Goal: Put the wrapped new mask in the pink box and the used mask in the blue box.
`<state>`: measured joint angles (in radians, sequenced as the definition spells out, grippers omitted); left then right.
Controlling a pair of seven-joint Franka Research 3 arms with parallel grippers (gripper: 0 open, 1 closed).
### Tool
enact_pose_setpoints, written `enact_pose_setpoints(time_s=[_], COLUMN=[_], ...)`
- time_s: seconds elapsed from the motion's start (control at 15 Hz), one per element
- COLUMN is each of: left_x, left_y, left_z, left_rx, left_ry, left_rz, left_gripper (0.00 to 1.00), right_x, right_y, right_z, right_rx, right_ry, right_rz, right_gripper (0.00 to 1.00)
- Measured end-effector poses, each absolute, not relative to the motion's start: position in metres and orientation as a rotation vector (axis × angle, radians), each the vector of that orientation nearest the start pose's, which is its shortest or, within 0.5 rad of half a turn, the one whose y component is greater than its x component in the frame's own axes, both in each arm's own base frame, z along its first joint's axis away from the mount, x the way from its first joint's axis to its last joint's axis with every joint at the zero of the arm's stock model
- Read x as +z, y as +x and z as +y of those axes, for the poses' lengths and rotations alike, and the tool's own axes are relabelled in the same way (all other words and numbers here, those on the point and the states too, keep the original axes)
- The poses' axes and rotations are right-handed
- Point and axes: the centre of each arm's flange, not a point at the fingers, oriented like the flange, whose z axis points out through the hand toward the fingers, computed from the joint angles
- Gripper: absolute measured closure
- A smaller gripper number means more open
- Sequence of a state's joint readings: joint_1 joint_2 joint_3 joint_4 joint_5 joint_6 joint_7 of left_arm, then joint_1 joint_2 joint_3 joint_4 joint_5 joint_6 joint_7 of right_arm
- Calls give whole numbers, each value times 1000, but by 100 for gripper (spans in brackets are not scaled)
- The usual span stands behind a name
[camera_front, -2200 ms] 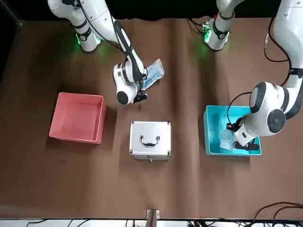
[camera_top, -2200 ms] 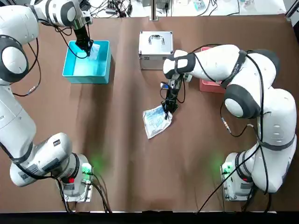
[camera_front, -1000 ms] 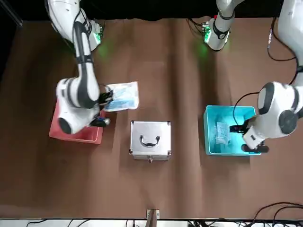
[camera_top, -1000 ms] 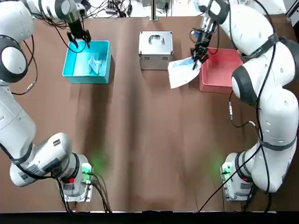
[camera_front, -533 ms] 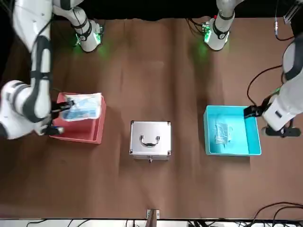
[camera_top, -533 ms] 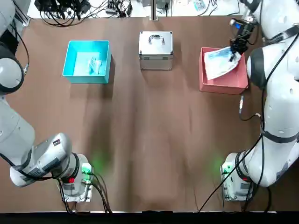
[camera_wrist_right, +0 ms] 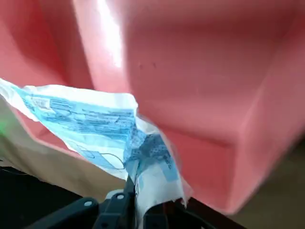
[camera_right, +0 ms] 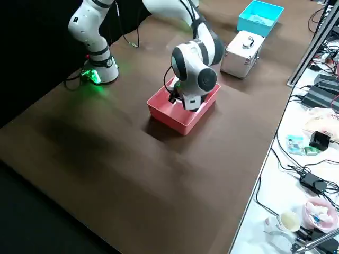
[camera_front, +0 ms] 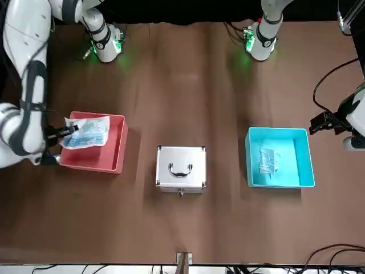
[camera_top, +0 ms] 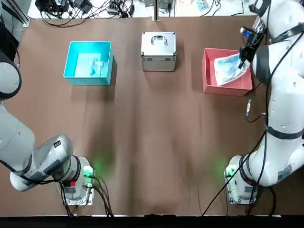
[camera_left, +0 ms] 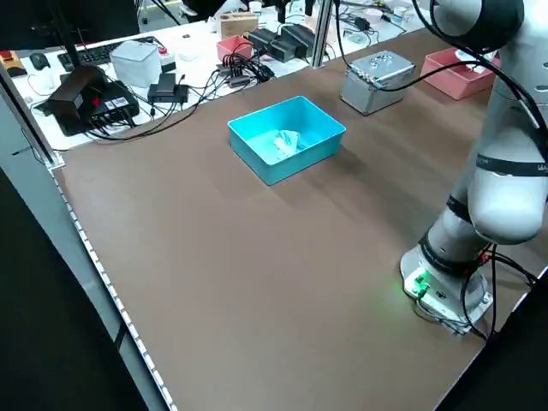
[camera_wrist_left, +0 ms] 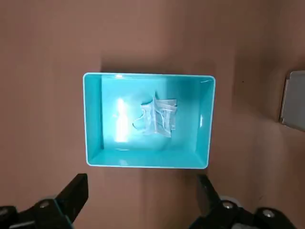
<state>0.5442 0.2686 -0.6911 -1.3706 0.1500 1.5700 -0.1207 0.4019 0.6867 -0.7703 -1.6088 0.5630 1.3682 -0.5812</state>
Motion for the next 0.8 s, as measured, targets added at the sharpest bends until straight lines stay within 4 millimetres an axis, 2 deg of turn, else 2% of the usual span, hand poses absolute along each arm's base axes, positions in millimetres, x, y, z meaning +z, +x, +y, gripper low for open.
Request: enact_pose_setpoints(time_s=[0.2, 0.27, 0.33, 0.4, 0.47, 0.6, 0.67, 0.8], left_x=[591, 589, 586, 583, 584, 597, 606, 620], left_y=[620, 620, 621, 623, 622, 612, 605, 594], left_z=[-27, -33, -37, -41, -52, -64, -66, -57], left_rx=[23, 27, 34, 40, 34, 38, 38, 34], left_ry=[-3159, -3154, -3143, -3126, -3081, -3075, -3105, -3146], left_rz=[35, 44, 47, 46, 41, 37, 24, -6], left_gripper=[0, 0, 0, 0, 0, 0, 0, 0], right_x=[239, 231, 228, 226, 227, 230, 234, 247], right_y=[591, 590, 589, 588, 588, 590, 592, 600], right_z=[-87, -88, -92, -95, -101, -102, -103, -101], right_rx=[873, 887, 890, 887, 880, 869, 860, 839], right_ry=[-2621, -2613, -2605, -2595, -2589, -2593, -2598, -2607], right_rz=[-91, -87, -83, -86, -87, -89, -94, -110], right_gripper=[91, 91, 87, 79, 59, 40, 30, 12])
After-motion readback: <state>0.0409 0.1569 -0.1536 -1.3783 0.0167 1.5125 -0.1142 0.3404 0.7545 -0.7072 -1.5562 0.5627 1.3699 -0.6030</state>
